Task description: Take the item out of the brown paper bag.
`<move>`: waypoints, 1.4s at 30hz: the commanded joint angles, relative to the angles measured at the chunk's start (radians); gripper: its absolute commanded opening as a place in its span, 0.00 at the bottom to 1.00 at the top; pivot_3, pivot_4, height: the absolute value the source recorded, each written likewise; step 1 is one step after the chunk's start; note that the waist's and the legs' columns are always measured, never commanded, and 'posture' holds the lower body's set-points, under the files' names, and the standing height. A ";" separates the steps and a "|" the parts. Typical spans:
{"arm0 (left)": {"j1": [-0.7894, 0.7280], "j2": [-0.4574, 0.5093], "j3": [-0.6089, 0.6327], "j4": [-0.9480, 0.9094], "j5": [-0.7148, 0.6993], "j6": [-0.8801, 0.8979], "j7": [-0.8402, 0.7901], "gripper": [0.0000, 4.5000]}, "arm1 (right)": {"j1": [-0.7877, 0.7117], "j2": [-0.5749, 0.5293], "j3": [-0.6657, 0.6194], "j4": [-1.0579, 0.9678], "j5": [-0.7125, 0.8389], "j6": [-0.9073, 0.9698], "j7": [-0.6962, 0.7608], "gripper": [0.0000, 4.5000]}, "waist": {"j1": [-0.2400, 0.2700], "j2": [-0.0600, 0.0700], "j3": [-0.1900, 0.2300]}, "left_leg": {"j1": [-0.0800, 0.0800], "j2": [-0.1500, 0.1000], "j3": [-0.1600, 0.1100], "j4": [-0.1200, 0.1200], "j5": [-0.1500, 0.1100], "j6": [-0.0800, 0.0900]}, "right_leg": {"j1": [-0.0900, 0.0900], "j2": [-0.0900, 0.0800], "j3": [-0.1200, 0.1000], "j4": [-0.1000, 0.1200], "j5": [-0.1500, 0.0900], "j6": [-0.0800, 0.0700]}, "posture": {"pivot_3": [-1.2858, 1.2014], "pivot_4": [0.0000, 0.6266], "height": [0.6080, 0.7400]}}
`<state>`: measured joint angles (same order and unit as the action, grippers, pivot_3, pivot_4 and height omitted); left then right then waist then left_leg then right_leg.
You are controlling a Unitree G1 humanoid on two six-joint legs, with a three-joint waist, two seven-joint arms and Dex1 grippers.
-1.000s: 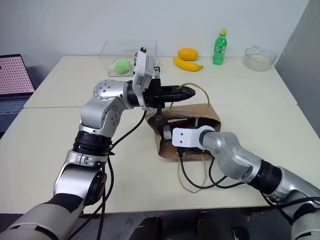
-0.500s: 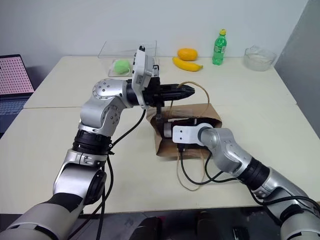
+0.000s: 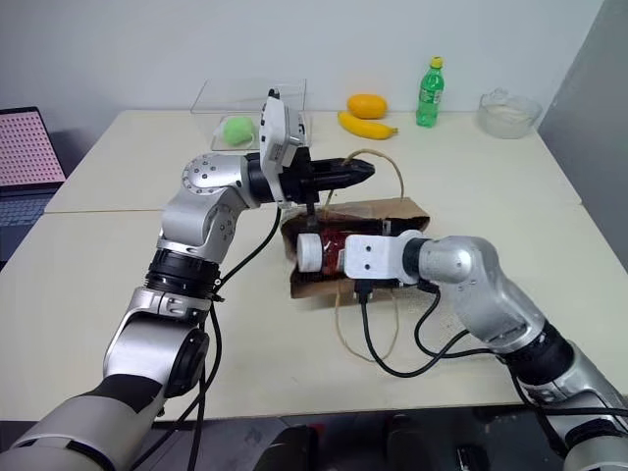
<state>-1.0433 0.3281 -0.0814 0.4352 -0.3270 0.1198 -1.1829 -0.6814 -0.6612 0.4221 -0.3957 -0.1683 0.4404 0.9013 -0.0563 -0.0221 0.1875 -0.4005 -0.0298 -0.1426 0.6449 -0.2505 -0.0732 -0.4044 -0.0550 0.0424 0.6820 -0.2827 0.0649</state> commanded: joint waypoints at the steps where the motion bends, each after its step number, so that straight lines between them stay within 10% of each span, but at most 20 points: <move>1: -0.038 -0.002 0.015 0.006 0.012 -0.033 0.017 0.00 | 0.005 0.012 -0.183 -0.140 0.234 0.072 0.086 0.72 | 0.000 0.000 0.000 | 0.000 0.000 0.000 0.000 0.000 0.000 | 0.000 0.000 0.000 0.000 0.000 0.000 | 0.52 0.24 1.00; 10: -0.045 -0.011 0.009 0.041 0.044 -0.048 0.031 0.00 | -0.204 0.192 -0.644 -0.198 0.813 0.569 -0.096 0.72 | 0.001 0.000 0.000 | 0.000 0.000 -0.001 0.000 0.000 0.001 | 0.000 0.000 0.000 0.001 0.001 -0.001 | 0.52 0.24 1.00; 15: -0.025 -0.009 0.007 0.031 0.057 -0.045 0.039 0.00 | -0.201 0.033 -0.848 -0.100 0.739 0.517 -0.241 0.72 | 0.016 0.000 0.000 | -0.001 -0.001 -0.001 0.000 0.000 0.001 | 0.000 0.000 0.000 0.000 0.001 -0.001 | 0.52 0.24 1.00; 22: -0.031 -0.009 0.005 0.042 0.064 -0.053 0.042 0.00 | 0.116 -0.320 -0.595 0.169 0.355 0.137 -0.190 0.72 | 0.018 0.000 0.000 | 0.000 -0.003 0.004 0.000 -0.001 0.001 | 0.000 -0.002 0.003 0.000 0.001 0.000 | 0.52 0.24 1.00; 35: -0.047 -0.022 0.003 0.057 0.067 -0.065 0.036 0.00 | 0.157 -0.319 -0.253 0.511 0.068 -0.145 -0.074 0.72 | -0.024 0.003 0.000 | 0.001 0.000 0.007 0.000 0.000 0.000 | -0.001 0.000 0.005 0.000 0.001 0.000 | 0.52 0.24 1.00; 38: -0.046 -0.026 0.001 0.059 0.065 -0.064 0.033 0.00 | 0.165 -0.312 -0.265 0.492 0.074 -0.130 -0.054 0.95 | -0.024 0.003 0.000 | 0.001 0.001 0.006 0.000 0.000 0.000 | -0.001 0.000 0.004 0.000 0.001 0.000 | 0.52 0.24 1.00; 42: -0.048 -0.032 -0.004 0.071 0.070 -0.070 0.030 0.00 | 0.182 -0.327 -0.306 0.442 0.088 -0.137 -0.043 0.98 | -0.023 0.003 0.000 | 0.001 0.000 0.006 0.000 0.000 0.001 | 0.000 0.000 0.004 0.000 0.002 0.000 | 0.52 0.24 1.00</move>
<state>-1.0573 0.3027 -0.0849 0.5147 -0.2605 0.0706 -1.1493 -0.4968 -0.9662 0.1699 0.1010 -0.0939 0.3150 0.8502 -0.0794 -0.0194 0.1879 -0.3999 -0.0294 -0.1365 0.6452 -0.2506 -0.0726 -0.4048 -0.0552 0.0467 0.6822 -0.2812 0.0649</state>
